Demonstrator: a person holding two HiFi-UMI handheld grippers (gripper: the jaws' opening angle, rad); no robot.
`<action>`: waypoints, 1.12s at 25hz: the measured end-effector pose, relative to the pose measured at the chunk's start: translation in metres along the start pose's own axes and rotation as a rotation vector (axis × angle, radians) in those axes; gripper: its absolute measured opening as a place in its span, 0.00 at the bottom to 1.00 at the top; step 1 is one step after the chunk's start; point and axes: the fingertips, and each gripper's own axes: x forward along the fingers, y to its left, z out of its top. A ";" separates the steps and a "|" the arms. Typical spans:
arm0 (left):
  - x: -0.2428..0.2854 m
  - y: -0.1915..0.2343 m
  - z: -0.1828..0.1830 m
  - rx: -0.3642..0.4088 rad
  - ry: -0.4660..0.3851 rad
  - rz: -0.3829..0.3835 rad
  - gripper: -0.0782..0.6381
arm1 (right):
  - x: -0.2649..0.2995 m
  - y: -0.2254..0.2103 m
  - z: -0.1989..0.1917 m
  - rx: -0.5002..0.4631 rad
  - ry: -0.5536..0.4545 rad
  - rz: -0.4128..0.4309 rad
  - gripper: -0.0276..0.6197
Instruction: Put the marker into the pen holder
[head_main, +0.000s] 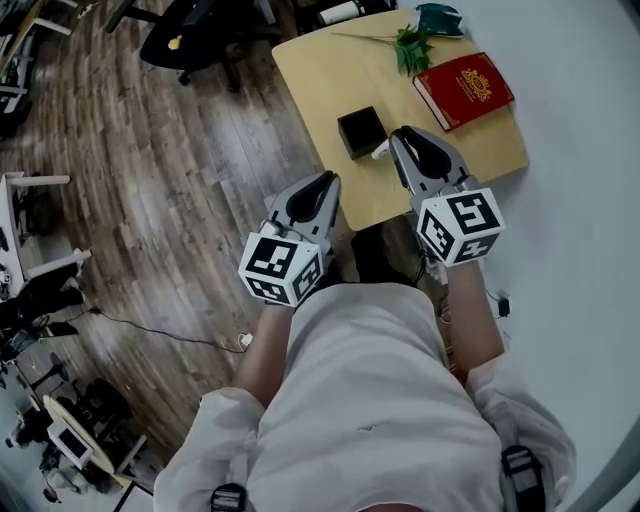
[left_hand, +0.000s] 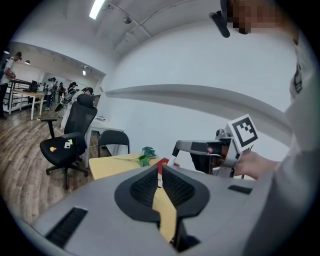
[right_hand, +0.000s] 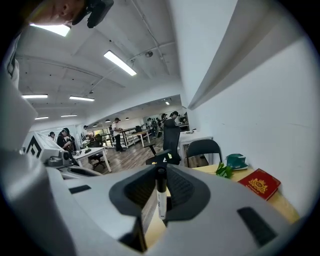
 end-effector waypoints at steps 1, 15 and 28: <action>0.004 0.001 0.000 -0.004 0.000 0.008 0.15 | 0.005 -0.003 0.000 -0.003 0.006 0.010 0.14; 0.027 0.023 -0.007 -0.081 -0.011 0.162 0.15 | 0.061 -0.031 -0.020 -0.075 0.107 0.142 0.14; 0.025 0.037 -0.012 -0.118 -0.027 0.255 0.15 | 0.092 -0.032 -0.044 -0.145 0.179 0.211 0.14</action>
